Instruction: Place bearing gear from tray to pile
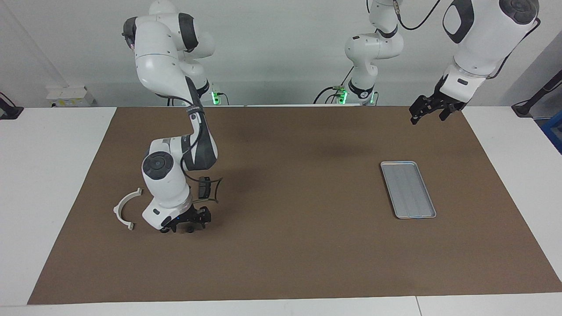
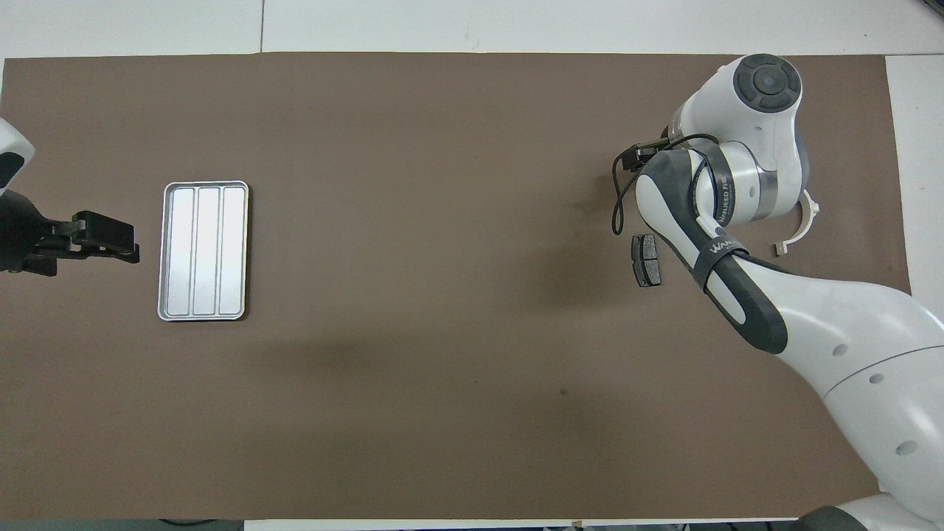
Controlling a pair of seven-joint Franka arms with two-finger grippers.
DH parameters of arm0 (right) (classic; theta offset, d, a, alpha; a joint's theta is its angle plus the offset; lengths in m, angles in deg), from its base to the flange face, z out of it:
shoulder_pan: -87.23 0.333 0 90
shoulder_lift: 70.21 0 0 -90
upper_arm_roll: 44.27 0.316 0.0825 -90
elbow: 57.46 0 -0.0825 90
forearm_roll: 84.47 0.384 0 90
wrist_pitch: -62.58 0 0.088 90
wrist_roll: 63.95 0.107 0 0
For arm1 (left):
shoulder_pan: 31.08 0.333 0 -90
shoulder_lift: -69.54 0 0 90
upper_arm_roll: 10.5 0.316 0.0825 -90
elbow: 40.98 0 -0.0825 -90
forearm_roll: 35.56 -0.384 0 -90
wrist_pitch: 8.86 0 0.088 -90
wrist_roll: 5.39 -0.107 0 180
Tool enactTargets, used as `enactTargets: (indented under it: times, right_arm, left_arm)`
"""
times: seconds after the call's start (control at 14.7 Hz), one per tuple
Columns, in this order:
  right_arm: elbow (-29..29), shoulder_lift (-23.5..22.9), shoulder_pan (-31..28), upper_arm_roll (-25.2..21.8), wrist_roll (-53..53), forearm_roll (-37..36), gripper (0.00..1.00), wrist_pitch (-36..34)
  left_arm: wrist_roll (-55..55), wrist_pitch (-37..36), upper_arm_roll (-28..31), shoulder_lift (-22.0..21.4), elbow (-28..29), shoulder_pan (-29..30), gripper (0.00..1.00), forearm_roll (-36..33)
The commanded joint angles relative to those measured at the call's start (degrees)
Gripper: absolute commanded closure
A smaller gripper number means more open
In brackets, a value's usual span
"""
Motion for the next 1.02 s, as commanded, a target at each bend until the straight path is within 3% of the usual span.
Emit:
enactTargets:
  times: [0.0, 0.2, 0.41, 0.95]
  right_arm:
    - [1.4, 1.7, -1.9, 0.7, -0.7, -0.3, 0.00, 0.0]
    - [1.5, 2.7, -2.0, 0.6, -0.7, -0.2, 0.00, -0.2]
    - [2.4, 7.4, -2.6, 0.6, -0.7, 0.0, 0.00, -3.1]
    - [10.3, 31.8, -4.3, 0.8, -0.7, 1.9, 0.00, -21.4]
  left_arm:
    - [-0.1, -0.9, 0.3, -0.9, 0.1, -0.4, 0.00, -0.1]
    - [-0.1, -0.9, 0.3, -0.9, 0.1, -0.4, 0.00, -0.1]
    - [-0.1, -0.9, 0.3, -0.9, 0.1, -0.4, 0.00, -0.1]
    - [-0.1, -0.9, 0.3, -0.9, 0.1, -0.4, 0.00, -0.1]
